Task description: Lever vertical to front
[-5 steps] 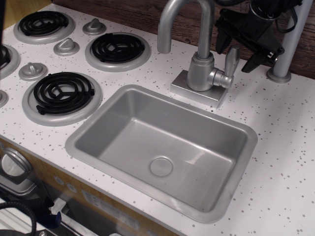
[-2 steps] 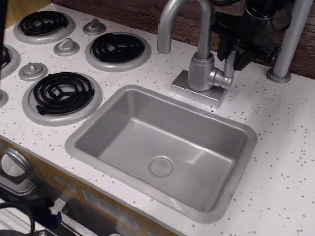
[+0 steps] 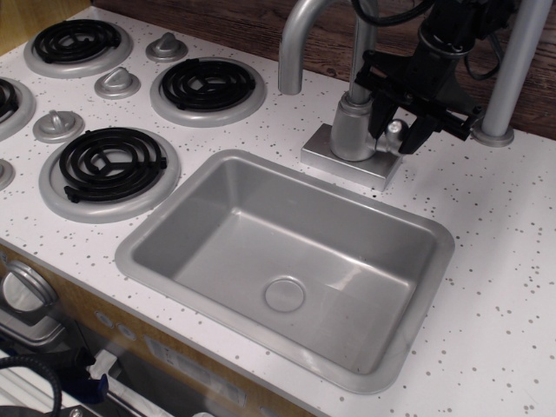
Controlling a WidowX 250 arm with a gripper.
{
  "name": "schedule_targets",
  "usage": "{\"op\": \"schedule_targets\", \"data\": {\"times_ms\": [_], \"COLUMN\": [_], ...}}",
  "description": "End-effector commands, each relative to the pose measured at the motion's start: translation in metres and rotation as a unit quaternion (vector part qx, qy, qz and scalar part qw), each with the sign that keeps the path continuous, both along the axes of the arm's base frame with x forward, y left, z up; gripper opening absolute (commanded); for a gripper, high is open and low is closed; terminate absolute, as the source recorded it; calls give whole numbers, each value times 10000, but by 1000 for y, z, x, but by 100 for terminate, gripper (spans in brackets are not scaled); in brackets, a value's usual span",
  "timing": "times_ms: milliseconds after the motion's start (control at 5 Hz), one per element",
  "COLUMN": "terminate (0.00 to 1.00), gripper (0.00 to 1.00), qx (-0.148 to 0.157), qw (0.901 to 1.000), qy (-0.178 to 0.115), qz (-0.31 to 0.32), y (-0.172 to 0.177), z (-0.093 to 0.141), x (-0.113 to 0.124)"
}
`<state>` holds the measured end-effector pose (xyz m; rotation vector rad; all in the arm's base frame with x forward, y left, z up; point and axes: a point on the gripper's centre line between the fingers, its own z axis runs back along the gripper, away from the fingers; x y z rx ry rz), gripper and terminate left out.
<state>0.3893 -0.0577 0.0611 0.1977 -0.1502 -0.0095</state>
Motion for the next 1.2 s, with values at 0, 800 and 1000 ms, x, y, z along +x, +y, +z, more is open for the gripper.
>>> {"op": "schedule_targets", "data": {"times_ms": [0, 800, 1000], "terminate": [0, 0, 0], "gripper": [0, 100, 100], "qx": [-220, -275, -196], "qw": [9997, 9995, 9995], "qy": [-21, 31, 77], "qz": [70, 169, 222], "y": [2, 6, 4], "z": [-2, 0, 10], "x": [0, 1, -2]}}
